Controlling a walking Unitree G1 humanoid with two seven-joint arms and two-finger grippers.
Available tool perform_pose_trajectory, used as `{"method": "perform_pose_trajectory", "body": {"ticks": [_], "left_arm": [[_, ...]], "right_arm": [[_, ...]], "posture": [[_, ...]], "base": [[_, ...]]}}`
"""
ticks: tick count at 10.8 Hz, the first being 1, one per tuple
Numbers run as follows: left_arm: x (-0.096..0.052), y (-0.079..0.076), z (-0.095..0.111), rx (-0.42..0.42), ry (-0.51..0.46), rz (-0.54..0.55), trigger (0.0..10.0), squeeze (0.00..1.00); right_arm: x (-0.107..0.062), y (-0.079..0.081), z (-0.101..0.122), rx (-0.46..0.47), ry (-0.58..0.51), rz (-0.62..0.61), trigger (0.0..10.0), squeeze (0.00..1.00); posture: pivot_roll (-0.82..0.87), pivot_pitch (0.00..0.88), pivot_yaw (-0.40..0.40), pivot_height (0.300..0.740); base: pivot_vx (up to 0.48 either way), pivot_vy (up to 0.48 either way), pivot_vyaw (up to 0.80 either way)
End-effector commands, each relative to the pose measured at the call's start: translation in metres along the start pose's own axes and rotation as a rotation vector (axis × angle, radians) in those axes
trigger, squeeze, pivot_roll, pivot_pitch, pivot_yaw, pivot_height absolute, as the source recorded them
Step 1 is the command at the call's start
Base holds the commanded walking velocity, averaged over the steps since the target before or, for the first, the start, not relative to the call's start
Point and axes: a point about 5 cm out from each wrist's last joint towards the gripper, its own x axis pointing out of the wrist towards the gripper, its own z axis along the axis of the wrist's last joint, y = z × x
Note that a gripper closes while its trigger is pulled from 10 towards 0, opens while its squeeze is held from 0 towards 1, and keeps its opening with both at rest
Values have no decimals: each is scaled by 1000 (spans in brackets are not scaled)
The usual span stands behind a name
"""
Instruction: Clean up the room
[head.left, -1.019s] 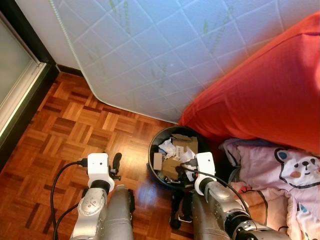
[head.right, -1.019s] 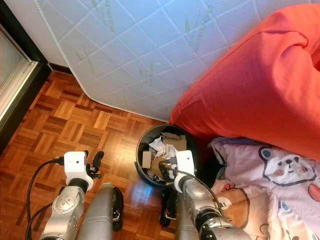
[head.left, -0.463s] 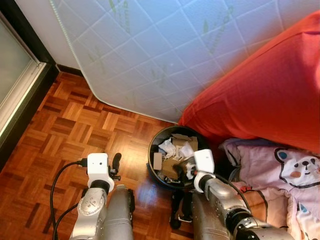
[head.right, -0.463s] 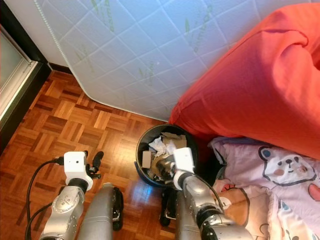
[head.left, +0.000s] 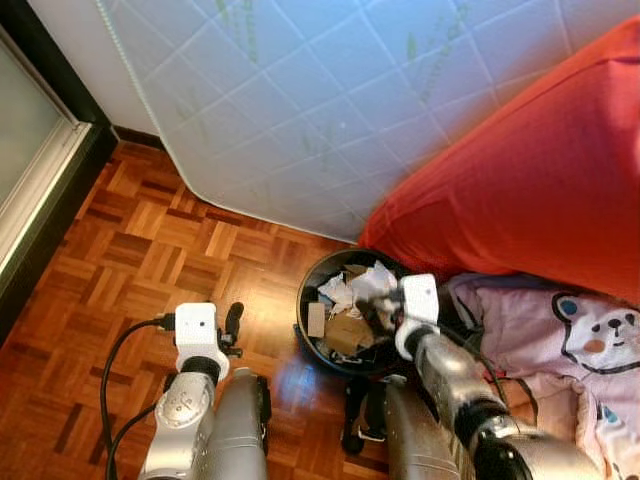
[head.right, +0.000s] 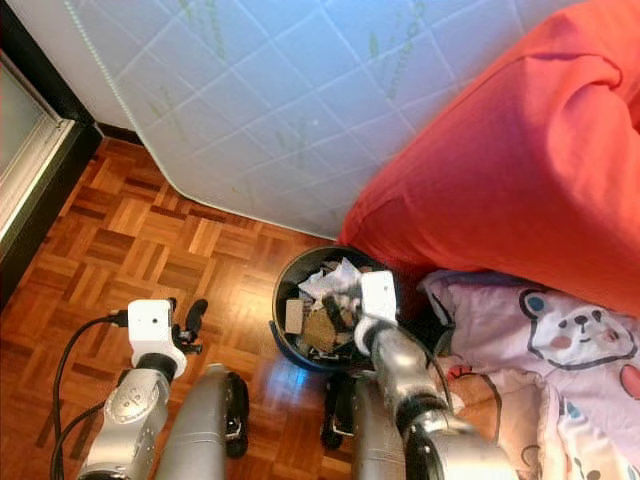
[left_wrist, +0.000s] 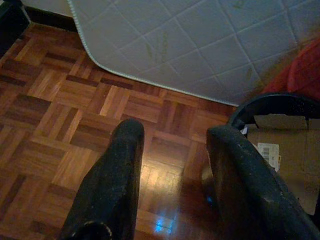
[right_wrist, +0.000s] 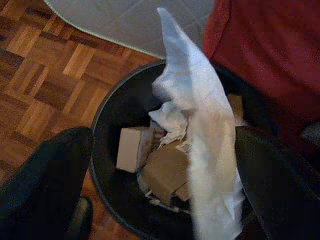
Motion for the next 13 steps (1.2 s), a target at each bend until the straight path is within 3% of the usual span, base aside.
{"method": "perform_pose_trajectory", "body": {"ticks": [1,2,3,4,5,9,13], "left_arm": [[-7,0,-10,-14,41,10,10000,0],[-6,0,-10,-14,40,9,10000,0],[-5,-2,-8,-17,34,7,10000,0],[-4,-4,-8,-20,32,3,10000,0],[-4,-5,-8,-20,32,-2,10000,0],[-3,-5,-6,-20,24,7,10000,0],[-4,-5,-6,-24,21,12,10000,0]], "right_arm": [[-8,-1,-31,5,129,-32,10000,0],[-8,0,-32,-8,124,-21,10000,0],[-9,2,-32,-9,114,8,10000,925],[-8,-5,-27,-36,94,-41,10000,1000],[-8,-9,-22,-159,85,-74,10000,0],[-8,-2,-17,-316,5,-41,10000,0],[-11,2,-29,-630,51,7,10000,0]], "posture": [[287,446,-77,651],[289,439,-79,651],[288,429,-80,651],[285,419,-81,651],[286,418,-82,651],[292,427,-95,651],[286,438,-102,651]], "base": [[0,0,0],[0,0,0],[0,0,0],[0,0,0],[0,0,0],[0,0,0],[0,0,0]]}}
